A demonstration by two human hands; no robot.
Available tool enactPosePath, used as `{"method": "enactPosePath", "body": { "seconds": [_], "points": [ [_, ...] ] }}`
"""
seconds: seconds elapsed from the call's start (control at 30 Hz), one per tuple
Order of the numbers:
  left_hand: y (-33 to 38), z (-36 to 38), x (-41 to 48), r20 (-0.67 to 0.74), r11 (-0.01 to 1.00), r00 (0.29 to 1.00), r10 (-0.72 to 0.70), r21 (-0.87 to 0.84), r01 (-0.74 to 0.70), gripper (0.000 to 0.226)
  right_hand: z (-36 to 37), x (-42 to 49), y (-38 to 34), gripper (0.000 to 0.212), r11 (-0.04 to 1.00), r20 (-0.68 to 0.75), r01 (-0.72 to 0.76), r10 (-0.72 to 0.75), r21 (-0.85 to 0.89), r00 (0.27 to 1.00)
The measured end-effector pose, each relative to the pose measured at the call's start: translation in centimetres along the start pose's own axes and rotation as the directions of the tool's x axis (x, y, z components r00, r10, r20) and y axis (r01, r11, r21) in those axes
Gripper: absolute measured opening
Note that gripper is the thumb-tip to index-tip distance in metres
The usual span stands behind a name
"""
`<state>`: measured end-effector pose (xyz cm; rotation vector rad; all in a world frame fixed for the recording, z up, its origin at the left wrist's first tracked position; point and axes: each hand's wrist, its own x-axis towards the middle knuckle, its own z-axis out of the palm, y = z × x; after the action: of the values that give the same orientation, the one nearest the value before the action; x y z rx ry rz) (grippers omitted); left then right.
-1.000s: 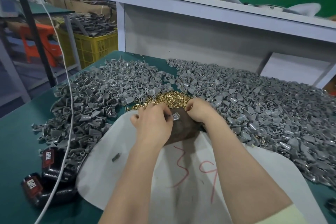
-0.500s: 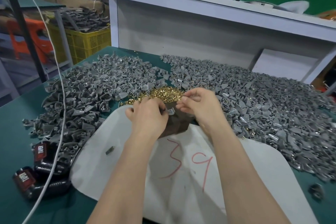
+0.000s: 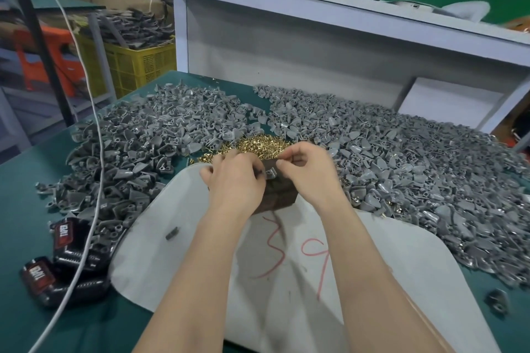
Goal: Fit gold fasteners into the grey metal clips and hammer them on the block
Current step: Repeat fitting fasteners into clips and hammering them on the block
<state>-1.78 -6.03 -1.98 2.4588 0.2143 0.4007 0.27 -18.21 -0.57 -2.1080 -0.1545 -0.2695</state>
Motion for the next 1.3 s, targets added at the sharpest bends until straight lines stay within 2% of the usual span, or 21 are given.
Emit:
{"method": "enactPosePath", "body": {
  "seconds": [0.07,0.17,0.27,0.5,0.7,0.9,1.1,1.3],
  "points": [
    [0.0,0.0,0.0,-0.001,1.000,1.000,0.006,0.007,-0.006,0.011,0.1,0.0,0.0,0.024,1.000,0.017,-0.015,0.014,0.009,1.000],
    [0.1,0.1,-0.1,-0.001,1.000,1.000,0.013,0.014,-0.013,0.011,0.2,0.1,0.1,0.015,1.000,0.015,0.002,-0.002,-0.004,1.000],
    [0.1,0.1,-0.1,-0.002,1.000,1.000,0.021,0.018,-0.021,0.012,0.7,0.0,0.2,0.005,0.987,0.054,0.070,-0.063,-0.147,0.997],
    [0.0,0.0,-0.2,-0.016,1.000,0.999,0.029,-0.002,-0.029,0.011,1.2,-0.2,0.0,0.007,0.924,0.116,0.096,-0.056,-0.370,0.992],
    [0.0,0.1,-0.1,-0.018,1.000,1.000,0.024,0.004,-0.024,0.012,1.7,-0.5,0.3,0.007,0.942,0.063,0.044,-0.025,-0.331,0.998],
    [0.1,0.0,-0.1,-0.017,1.000,1.000,0.020,0.018,-0.020,0.014,2.1,-0.5,0.8,0.009,0.928,0.032,0.058,-0.049,-0.368,0.998],
    [0.1,-0.1,-0.1,-0.014,1.000,1.000,0.017,0.017,-0.017,0.012,2.0,-0.3,0.8,0.014,0.927,0.044,0.011,0.006,-0.375,0.999],
    [0.1,0.0,-0.1,-0.005,1.000,1.000,0.018,-0.011,-0.018,0.011,2.0,-0.6,0.1,0.014,0.907,0.046,0.042,-0.025,-0.419,0.999]
  ]
}}
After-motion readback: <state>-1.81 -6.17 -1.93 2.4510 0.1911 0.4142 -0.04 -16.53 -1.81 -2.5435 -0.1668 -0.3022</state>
